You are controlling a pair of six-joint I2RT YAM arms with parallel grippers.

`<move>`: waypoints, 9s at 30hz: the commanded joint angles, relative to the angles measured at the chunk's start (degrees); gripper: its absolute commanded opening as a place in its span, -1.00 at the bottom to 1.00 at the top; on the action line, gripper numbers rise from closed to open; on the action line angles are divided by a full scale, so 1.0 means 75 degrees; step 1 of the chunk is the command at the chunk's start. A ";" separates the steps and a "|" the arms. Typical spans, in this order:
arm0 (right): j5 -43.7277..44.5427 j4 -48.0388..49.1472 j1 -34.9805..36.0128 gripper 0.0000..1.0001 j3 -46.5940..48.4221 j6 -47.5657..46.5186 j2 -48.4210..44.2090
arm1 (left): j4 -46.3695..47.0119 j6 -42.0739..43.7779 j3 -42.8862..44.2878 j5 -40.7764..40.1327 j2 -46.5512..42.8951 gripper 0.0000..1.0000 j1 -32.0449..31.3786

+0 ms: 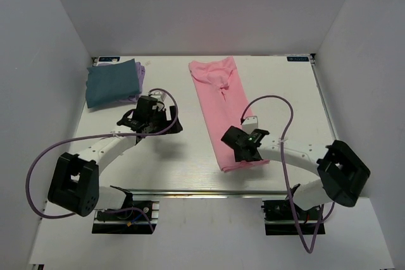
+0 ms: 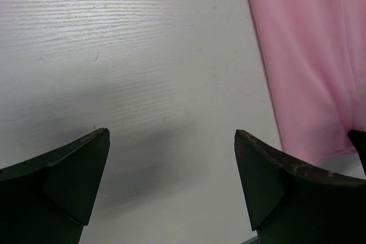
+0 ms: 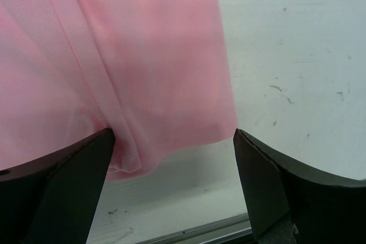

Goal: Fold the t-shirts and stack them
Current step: Rotate the tshirt 90 degrees, then grab the bottom of the folded rectangular tshirt with both arms, then fold the folded rectangular tshirt in 1/3 of the way, then grab one side of the 2/3 rectangular tshirt with both arms, then fold the long partially folded tshirt into a neat square

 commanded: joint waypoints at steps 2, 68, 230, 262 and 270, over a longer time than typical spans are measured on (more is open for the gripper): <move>-0.0790 0.1314 -0.0387 0.81 -0.0552 -0.0751 -0.0703 | 0.0414 0.0096 0.0052 0.0733 0.0451 1.00 -0.0107; -0.4425 0.4877 -0.0623 0.43 -0.2346 -0.0179 -0.0811 | -0.0195 -0.1697 -0.1095 -0.2209 0.0453 0.28 -0.3764; -0.7892 0.5721 -0.5076 0.72 0.0407 -0.3518 0.2048 | 0.0543 0.1045 0.3123 0.0312 0.4589 0.51 -0.0916; -0.9193 0.2675 -0.4959 -1.00 -0.1904 -0.3155 -0.4395 | -0.0008 0.0131 0.0170 0.1871 -0.1080 -1.00 -0.2017; -0.9427 0.3154 -0.4970 -1.00 -0.1023 -0.3026 -0.4280 | 0.0063 -0.0021 0.0709 0.1063 -0.1610 -0.87 -0.2018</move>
